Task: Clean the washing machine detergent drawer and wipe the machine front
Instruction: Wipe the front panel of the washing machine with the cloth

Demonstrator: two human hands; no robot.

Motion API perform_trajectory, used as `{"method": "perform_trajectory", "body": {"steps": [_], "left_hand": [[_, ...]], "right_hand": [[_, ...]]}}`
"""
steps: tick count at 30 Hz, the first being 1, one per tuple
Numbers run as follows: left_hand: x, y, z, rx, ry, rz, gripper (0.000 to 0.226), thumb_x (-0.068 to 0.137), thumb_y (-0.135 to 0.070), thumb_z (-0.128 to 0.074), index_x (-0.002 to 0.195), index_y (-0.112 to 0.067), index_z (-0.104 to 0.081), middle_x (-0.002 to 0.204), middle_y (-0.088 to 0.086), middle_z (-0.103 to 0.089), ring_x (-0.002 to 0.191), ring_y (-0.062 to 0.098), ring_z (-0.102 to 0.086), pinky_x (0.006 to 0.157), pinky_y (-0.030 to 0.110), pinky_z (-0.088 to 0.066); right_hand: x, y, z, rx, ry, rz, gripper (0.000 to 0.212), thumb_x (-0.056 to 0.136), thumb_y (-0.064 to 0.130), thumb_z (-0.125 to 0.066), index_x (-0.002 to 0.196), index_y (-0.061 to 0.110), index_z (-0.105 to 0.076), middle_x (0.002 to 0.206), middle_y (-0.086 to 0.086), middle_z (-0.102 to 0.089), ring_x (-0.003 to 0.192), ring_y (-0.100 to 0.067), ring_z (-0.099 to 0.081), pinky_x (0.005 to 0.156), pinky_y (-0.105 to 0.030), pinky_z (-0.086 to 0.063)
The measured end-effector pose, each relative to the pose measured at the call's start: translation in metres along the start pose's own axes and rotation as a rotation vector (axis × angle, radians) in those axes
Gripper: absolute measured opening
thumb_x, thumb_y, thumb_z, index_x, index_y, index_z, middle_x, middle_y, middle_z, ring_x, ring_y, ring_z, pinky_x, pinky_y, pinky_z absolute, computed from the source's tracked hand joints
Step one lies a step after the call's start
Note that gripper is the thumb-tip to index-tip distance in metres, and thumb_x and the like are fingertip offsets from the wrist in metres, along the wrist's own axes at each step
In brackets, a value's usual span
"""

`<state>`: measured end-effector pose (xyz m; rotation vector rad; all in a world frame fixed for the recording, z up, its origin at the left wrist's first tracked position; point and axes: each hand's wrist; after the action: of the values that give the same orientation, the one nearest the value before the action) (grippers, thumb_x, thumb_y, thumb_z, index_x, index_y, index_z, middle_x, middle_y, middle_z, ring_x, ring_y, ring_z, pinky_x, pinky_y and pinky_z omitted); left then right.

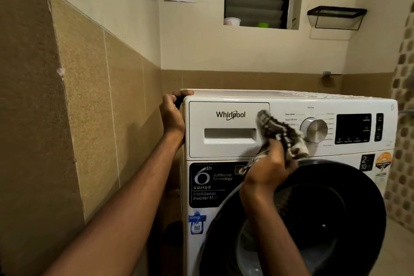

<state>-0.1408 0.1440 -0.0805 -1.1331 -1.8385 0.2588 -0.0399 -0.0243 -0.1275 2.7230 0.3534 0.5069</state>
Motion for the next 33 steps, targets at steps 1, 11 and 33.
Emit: {"method": "perform_trajectory", "body": {"steps": [1,11,33], "left_hand": [[0.0,0.0,0.0,-0.004,0.002,0.001,0.052,0.087,-0.023,-0.03,0.062,-0.018,-0.075,0.084,0.006,-0.074,0.09,0.024,-0.067,0.089,0.037,-0.047],[0.003,0.004,0.001,-0.035,0.012,0.009,0.046,0.079,-0.029,-0.033,0.065,-0.015,-0.074,0.089,0.011,-0.073,0.094,0.028,-0.066,0.095,0.044,-0.048],[0.007,0.008,0.005,0.049,0.009,-0.049,0.045,0.08,-0.029,-0.035,0.064,-0.019,-0.076,0.091,0.012,-0.074,0.098,0.026,-0.067,0.097,0.046,-0.047]], "right_hand": [[0.003,0.001,-0.007,-0.013,-0.032,0.067,0.016,0.09,0.0,-0.053,0.097,0.005,-0.066,0.089,0.008,-0.071,0.085,-0.004,-0.064,0.082,-0.023,-0.049],[0.015,-0.039,0.004,-1.498,1.139,0.964,0.077,0.088,0.047,-0.037,0.157,0.035,-0.006,0.165,0.002,0.006,0.152,-0.022,0.01,0.121,-0.042,0.001],[0.023,-0.045,0.05,-1.605,0.688,0.723,0.069,0.095,0.05,-0.025,0.156,0.033,0.001,0.166,-0.002,0.005,0.152,-0.023,0.003,0.121,-0.046,-0.001]]}}
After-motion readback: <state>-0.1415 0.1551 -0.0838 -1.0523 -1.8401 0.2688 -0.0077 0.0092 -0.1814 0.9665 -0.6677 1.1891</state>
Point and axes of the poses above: each hand's wrist, its own x-axis towards the middle knuckle, its own z-axis out of the back of the hand, y = z × x
